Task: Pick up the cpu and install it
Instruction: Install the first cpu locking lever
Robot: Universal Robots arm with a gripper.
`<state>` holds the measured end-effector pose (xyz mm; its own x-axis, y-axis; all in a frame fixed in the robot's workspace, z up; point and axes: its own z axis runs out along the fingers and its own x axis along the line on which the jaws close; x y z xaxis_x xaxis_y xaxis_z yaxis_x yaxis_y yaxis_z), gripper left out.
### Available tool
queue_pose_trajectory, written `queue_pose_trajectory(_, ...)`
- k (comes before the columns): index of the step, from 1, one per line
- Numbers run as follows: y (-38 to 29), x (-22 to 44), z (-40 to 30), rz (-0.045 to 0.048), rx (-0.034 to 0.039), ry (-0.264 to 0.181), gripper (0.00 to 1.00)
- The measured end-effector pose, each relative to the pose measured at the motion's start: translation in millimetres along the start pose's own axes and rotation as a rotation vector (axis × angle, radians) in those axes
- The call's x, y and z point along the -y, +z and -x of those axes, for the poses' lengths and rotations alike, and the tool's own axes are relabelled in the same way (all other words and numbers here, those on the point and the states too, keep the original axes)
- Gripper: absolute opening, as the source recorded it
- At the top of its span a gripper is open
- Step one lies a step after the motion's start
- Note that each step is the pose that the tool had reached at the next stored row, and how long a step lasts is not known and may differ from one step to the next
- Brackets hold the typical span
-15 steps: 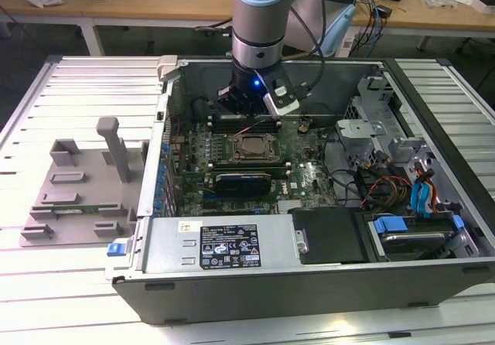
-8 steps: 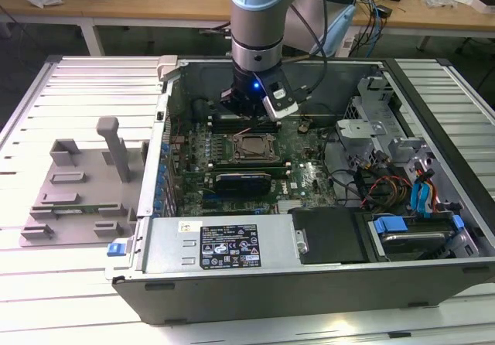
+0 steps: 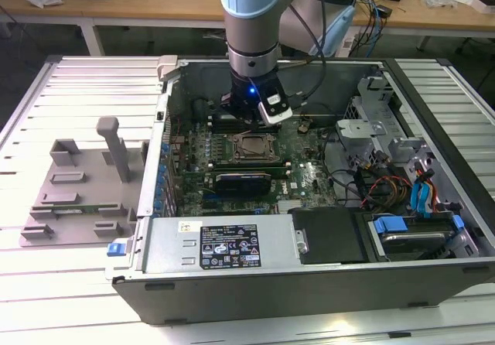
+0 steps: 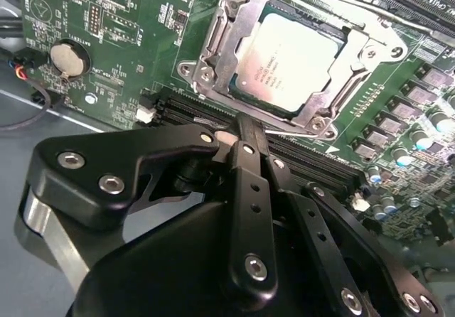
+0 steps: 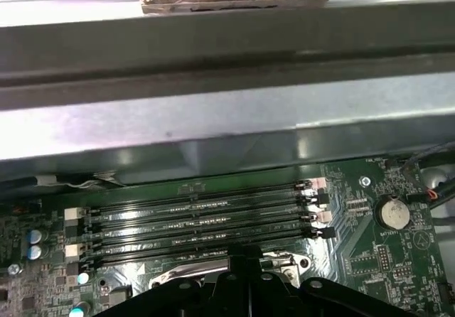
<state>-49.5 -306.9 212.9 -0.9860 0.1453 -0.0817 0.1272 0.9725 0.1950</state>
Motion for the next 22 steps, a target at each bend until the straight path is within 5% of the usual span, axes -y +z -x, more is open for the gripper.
queue_pose_trajectory(2, 0.6, -0.6, -0.2, -0.0006, 0.0016, 0.004, 0.11)
queue_pose_trajectory(5, 1.9, -2.9, -0.7, -0.0135, 0.0098, 0.011, 0.11)
queue_pose_trajectory(17, 3.3, -8.1, -1.6, -0.0179, 0.0151, 0.01, 0.11)
queue_pose_trajectory(19, 4.5, -8.2, -1.9, -0.0164, 0.026, 0.008, 0.11)
queue_pose_trajectory(22, 5.3, -8.6, -2.9, -0.0153, 0.0324, 0.007, 0.11)
